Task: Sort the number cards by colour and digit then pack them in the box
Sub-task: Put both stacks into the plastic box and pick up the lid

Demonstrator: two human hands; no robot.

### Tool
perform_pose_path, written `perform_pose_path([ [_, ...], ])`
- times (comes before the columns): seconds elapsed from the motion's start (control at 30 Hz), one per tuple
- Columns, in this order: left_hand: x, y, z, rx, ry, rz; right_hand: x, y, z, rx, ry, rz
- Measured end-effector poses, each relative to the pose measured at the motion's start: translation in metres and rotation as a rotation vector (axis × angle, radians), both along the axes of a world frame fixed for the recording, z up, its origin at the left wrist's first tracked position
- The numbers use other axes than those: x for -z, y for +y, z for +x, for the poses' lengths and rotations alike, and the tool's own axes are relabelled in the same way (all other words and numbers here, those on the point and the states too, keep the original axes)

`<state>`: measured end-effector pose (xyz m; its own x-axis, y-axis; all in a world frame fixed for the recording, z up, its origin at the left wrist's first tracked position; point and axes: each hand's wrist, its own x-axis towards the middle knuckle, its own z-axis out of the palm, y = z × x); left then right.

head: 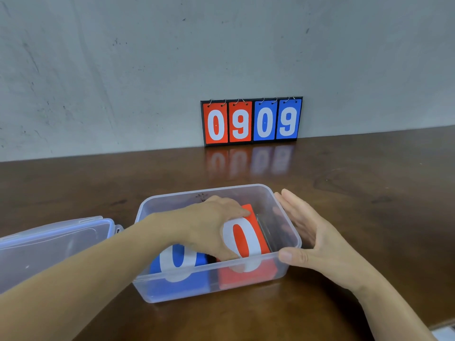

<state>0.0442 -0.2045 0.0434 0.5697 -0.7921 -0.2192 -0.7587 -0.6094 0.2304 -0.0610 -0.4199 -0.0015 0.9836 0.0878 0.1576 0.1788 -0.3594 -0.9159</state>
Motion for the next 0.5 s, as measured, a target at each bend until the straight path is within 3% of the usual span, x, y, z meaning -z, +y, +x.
perform_pose_path([
  [0.13,0.011,-0.012,0.002,0.067,-0.149,0.025,0.001,0.001,-0.002,0.020,0.000,0.003],
  [0.27,0.017,-0.013,0.010,0.034,-0.021,0.004,0.004,0.001,0.000,0.053,-0.011,-0.001],
  [0.37,0.009,-0.010,0.008,-0.057,0.096,-0.131,0.004,0.002,0.000,0.059,0.012,0.026],
  [0.5,-0.006,0.006,-0.002,-0.114,0.027,-0.273,0.005,0.001,-0.005,0.026,0.017,0.080],
])
